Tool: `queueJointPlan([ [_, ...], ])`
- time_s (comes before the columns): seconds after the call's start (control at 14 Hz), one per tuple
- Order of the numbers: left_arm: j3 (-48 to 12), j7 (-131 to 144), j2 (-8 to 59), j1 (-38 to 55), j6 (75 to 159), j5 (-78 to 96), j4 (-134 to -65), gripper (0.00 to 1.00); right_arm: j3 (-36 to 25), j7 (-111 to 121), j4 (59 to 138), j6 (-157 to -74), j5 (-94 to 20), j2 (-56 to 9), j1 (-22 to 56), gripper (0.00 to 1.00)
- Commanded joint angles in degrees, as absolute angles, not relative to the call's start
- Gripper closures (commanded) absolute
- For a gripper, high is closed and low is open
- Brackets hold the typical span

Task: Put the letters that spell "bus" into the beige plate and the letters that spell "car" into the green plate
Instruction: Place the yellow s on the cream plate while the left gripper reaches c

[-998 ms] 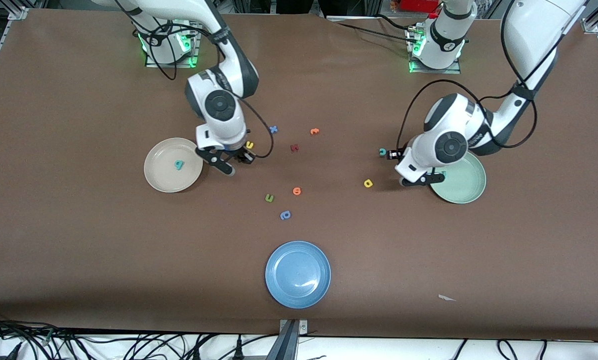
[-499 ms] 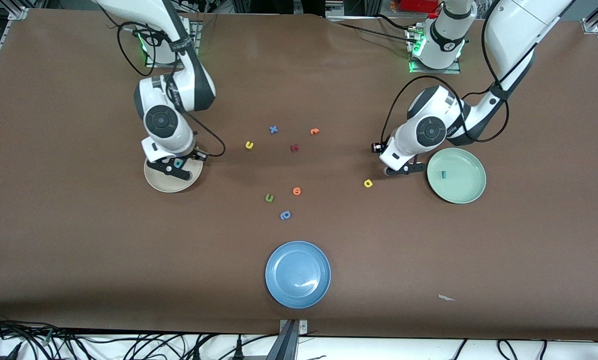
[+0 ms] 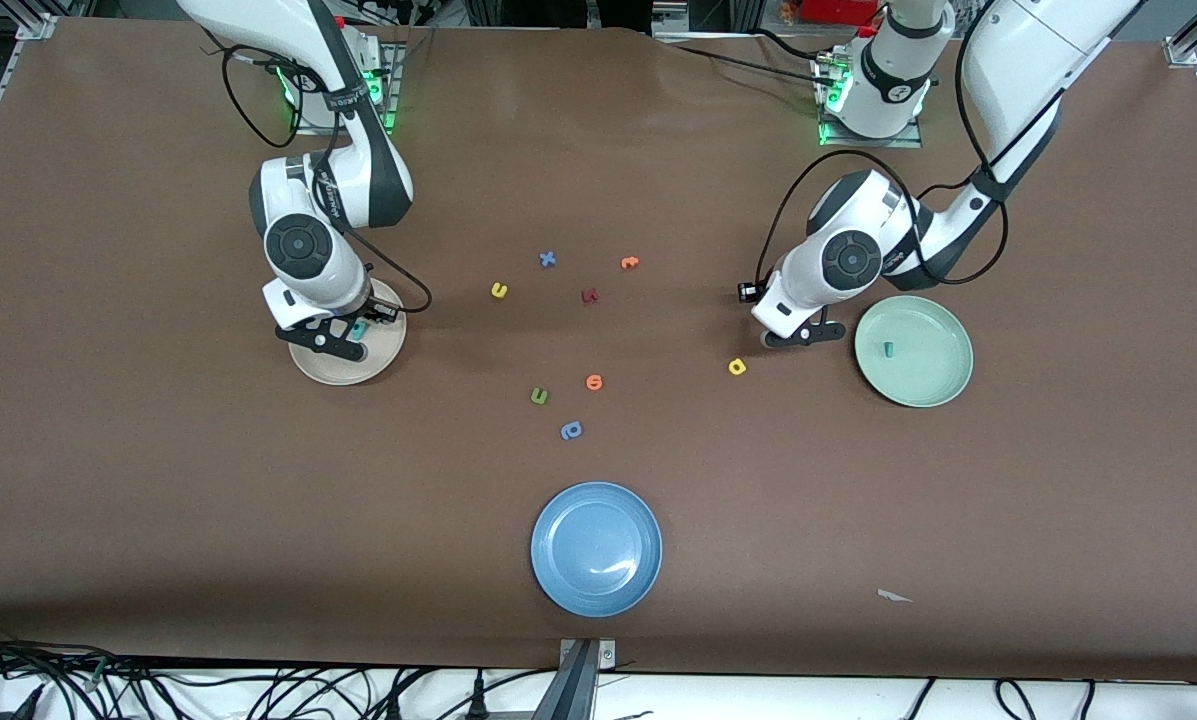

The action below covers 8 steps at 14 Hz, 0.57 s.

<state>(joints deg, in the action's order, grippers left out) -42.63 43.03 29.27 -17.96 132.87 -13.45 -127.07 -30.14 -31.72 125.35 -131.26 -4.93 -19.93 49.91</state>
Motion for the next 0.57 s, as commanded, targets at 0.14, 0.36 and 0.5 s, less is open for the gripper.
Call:
queueJointPlan([
  [0.14, -42.45, 47.64, 31.72, -17.84, 136.58, -17.84, -127.18, 0.41, -19.81, -51.80, 124.02, -133.84, -6.94, -19.07, 50.80, 0.01],
  [0.36, -42.28, 47.64, 32.08, -17.84, 136.67, -18.02, -127.18, 0.43, -13.38, -65.53, 124.28, -140.08, -7.03, -21.17, 51.33, 0.16],
  [0.5, -42.28, 47.72, 32.17, -17.84, 136.67, -19.50, -127.18, 0.44, -12.13, -66.97, 124.45, -142.37, -7.03, -22.41, 51.42, 0.28],
])
